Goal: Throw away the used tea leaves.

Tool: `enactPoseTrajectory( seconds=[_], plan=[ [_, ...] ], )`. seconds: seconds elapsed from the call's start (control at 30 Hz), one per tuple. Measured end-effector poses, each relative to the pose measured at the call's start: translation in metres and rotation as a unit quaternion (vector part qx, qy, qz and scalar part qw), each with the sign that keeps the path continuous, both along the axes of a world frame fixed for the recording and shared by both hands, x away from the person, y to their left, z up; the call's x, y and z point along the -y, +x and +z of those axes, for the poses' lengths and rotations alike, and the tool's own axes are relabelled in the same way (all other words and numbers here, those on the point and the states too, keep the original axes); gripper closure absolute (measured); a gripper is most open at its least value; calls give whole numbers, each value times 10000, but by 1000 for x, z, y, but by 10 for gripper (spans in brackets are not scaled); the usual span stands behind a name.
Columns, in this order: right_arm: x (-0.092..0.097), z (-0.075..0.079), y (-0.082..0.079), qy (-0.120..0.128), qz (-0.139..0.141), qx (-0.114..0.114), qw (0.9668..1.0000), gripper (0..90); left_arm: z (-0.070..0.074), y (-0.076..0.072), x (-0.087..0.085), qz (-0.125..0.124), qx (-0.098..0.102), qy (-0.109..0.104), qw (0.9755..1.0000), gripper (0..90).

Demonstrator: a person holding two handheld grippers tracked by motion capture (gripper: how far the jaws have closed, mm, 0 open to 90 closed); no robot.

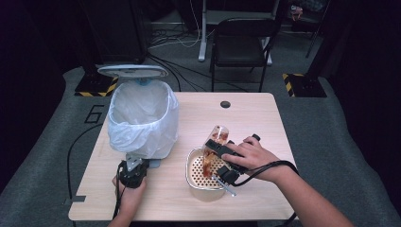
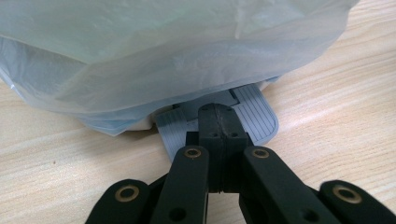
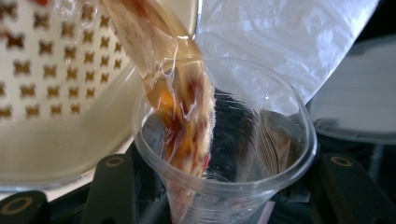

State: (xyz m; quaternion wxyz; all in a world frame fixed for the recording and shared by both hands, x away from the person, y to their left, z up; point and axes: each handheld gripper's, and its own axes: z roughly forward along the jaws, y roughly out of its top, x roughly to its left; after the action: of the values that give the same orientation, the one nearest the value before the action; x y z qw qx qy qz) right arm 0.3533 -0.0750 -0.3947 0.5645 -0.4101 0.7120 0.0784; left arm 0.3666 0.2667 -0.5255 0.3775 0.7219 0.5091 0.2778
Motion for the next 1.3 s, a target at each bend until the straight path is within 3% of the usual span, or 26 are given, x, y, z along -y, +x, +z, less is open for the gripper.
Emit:
enactPoseTrajectory(
  seconds=[0.03,0.1,0.17,0.23,0.27,0.3,0.37,0.57,1.3],
  plan=[
    [-1,-2,-1,-68,61,199,9998,449,0,0,0,0,-1,2,10000,900],
    [-2,-7,-2,-456,186,730,9961,450,0,0,0,-8,-20,-7,10000,900],
    [-1,-12,-1,-378,211,762,9961,450,0,0,0,-9,-20,-12,10000,900],
    [-4,-12,-1,-708,361,928,9925,453,0,0,0,-9,-20,-10,10000,900],
    [-2,-17,0,-529,304,1032,9928,452,0,0,0,13,2,-59,10000,900],
    [-1,-17,-1,-671,315,1044,9918,453,0,0,0,-7,-18,-4,10000,900],
    [1,-21,0,-528,338,1174,9911,453,0,0,0,7,-6,-32,10000,900],
    [3,-25,-2,-443,263,1179,9917,454,0,0,-1,-3,4,-33,10000,900],
    [-4,-22,-11,-488,442,1273,9897,453,0,0,-1,-14,-10,-17,10000,900]
  ],
)
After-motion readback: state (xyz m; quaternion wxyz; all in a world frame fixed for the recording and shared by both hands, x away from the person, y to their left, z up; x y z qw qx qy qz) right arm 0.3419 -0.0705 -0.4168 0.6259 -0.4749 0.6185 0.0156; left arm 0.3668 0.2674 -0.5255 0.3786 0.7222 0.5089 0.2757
